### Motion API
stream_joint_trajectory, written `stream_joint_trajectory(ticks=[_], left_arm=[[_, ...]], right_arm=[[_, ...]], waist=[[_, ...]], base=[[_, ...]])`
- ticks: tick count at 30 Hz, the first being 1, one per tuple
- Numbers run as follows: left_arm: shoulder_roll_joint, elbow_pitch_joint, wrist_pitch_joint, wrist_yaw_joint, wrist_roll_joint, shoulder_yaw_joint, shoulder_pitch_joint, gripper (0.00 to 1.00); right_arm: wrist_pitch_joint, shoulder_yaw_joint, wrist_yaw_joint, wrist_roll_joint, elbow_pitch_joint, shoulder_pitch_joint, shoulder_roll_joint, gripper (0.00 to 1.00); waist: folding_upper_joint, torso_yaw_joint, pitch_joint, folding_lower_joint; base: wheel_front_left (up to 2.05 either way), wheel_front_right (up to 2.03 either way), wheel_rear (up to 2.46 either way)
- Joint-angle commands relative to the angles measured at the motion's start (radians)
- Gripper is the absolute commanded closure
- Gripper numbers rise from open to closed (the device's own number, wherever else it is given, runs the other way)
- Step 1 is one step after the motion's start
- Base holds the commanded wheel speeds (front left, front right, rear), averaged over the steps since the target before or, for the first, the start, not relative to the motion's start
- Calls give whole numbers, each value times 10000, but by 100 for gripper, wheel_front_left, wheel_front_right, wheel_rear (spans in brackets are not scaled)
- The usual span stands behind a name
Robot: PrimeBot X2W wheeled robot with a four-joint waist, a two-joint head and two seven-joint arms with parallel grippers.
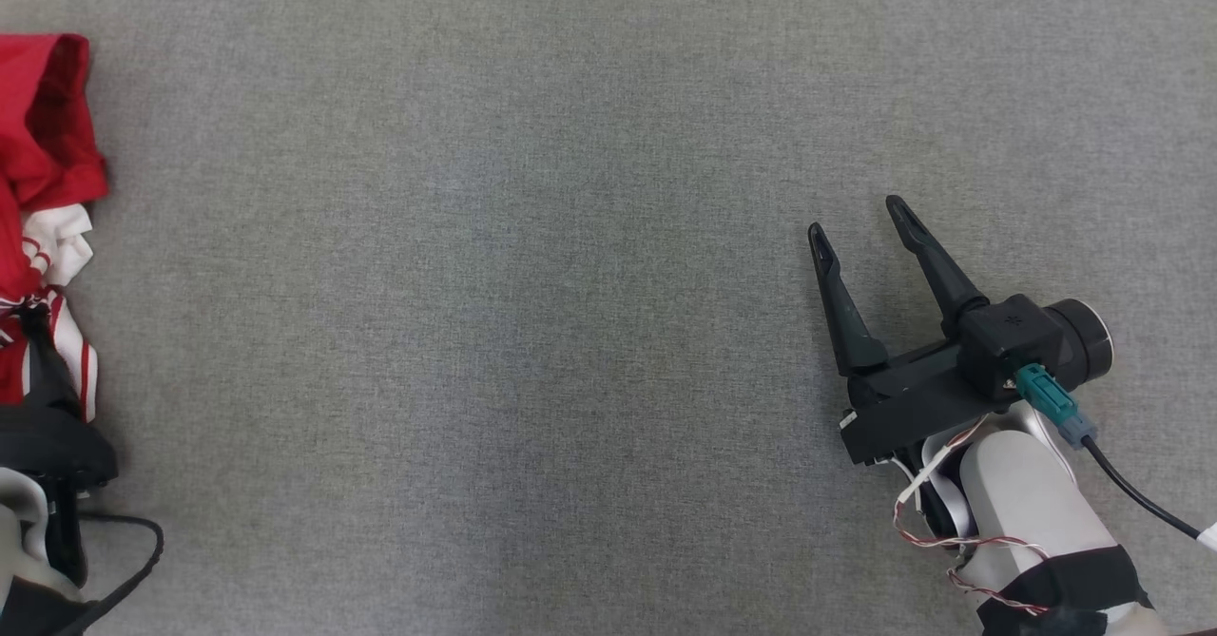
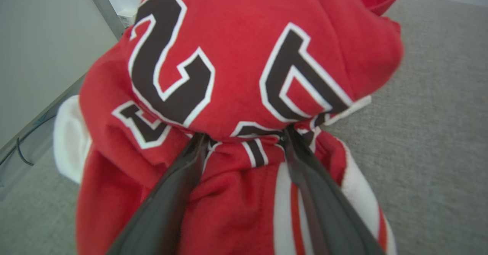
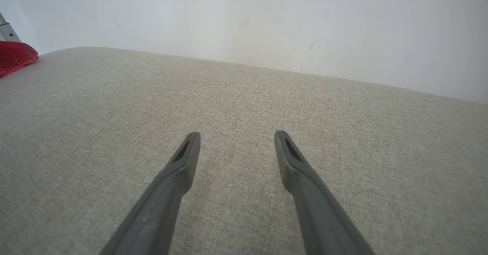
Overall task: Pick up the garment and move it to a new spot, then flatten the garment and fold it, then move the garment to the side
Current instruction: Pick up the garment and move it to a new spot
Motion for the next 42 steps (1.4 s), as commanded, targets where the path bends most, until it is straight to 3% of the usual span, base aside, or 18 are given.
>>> stream_joint_trajectory(ticks=[1, 2, 3, 4, 10, 17, 30, 42], left_arm=[[-435, 558, 259, -107, -125, -56, 219, 0], [-467, 748, 269, -149, -173, -40, 176, 12], [-540, 905, 272, -220, -250, -25, 168, 63], [-562, 1046, 273, -313, -294, -18, 128, 100], [-820, 1209, 255, -838, -576, -340, -39, 100], [-1340, 409, 205, -901, -944, -886, 279, 100], [-2195, -1991, 133, -862, -2800, -4063, 918, 100], [-2415, -2761, 125, -857, -4626, -6915, 483, 100]], right_arm=[[-10, -13, 4, -4, 1, 108, 46, 0], [-9, -20, 4, 0, 20, 124, 64, 0], [-9, -27, 4, 4, 42, 140, 84, 0], [-9, -43, 4, 13, 67, 155, 104, 0], [-9, -42, 4, 121, 108, 177, 329, 0], [-9, -20, 4, 279, 230, 254, 618, 0], [-9, -213, 4, 506, 323, 730, 955, 0], [-9, -309, 4, 648, 453, 1093, 1286, 0]], waist=[[0, -45, -36, 2], [0, -52, -62, 2], [0, -52, -97, 2], [0, -46, -144, 2], [0, -3, -503, 2], [0, -49, -955, 2], [0, -830, -1691, 2], [0, -2412, -2259, 2]], base=[[0, 0, 0], [0, 0, 0], [0, 0, 0], [0, 0, 0], [0, 0, 0], [0, 0, 0], [0, 0, 0], [0, 0, 0]])
